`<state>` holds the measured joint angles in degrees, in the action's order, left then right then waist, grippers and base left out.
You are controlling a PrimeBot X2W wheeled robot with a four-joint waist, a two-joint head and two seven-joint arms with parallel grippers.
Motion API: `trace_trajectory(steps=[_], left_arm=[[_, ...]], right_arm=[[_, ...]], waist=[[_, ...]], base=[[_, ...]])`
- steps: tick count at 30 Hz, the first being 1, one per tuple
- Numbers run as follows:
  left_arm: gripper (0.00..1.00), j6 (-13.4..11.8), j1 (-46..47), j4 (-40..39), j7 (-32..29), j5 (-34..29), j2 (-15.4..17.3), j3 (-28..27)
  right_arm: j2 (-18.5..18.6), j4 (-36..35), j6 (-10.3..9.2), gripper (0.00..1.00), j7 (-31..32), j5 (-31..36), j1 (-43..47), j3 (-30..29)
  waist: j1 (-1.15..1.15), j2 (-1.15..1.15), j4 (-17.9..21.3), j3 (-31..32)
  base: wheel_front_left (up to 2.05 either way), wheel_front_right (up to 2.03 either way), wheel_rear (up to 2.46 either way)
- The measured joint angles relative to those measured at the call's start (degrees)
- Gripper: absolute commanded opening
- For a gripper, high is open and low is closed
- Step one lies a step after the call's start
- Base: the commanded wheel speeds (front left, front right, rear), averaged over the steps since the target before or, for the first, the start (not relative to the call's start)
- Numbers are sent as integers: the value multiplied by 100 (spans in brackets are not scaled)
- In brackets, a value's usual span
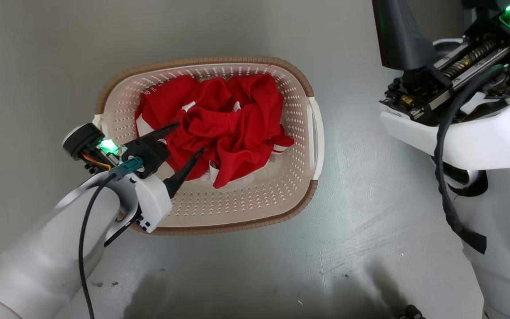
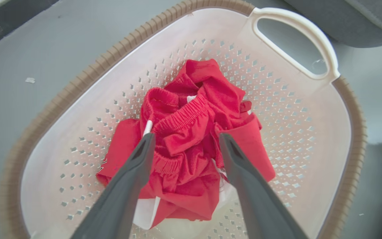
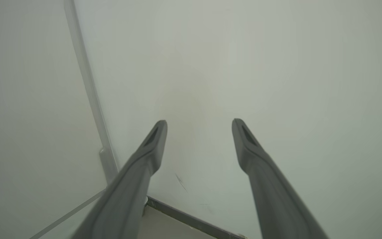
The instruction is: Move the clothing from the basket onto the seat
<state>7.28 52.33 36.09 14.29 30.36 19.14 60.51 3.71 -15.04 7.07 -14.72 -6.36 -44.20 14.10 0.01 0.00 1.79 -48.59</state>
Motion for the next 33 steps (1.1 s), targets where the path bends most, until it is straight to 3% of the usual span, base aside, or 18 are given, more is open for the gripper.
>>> trace_trajectory(steps=[12, 26, 27, 28, 29, 30, 33], left_arm=[[100, 0, 388, 248, 1, -14, -133, 211], [100, 0, 654, 325, 19, -14, -289, 309], [82, 0, 665, 326, 19, -14, -290, 303], [47, 0, 678, 327, 19, -14, -293, 300], [19, 0, 694, 333, 19, -14, -301, 300], [0, 0, 707, 348, 19, -14, -311, 300], [0, 0, 713, 369, 19, -14, -320, 305]], right_arm=[[18, -241, 0, 100, 0, 59, -408, 324], [21, -278, 0, 100, 0, 59, -448, 311], [21, -278, 0, 100, 0, 59, -448, 309], [21, -277, 0, 100, 0, 60, -448, 304], [21, -274, 0, 100, 0, 60, -448, 299], [21, -271, 0, 100, 0, 62, -448, 294], [21, -263, 0, 100, 0, 88, -448, 283]], waist=[[0, 0, 29, -351], [0, 0, 42, -641], [0, 0, 42, -656], [0, 0, 41, -670], [0, 0, 39, -683], [0, 0, 37, -694], [0, 0, 25, -715]], base=[[0, 0, 0], [0, 0, 0], [0, 0, 0], [0, 0, 0], [0, 0, 0], [0, 0, 0], [0, 0, 0]])
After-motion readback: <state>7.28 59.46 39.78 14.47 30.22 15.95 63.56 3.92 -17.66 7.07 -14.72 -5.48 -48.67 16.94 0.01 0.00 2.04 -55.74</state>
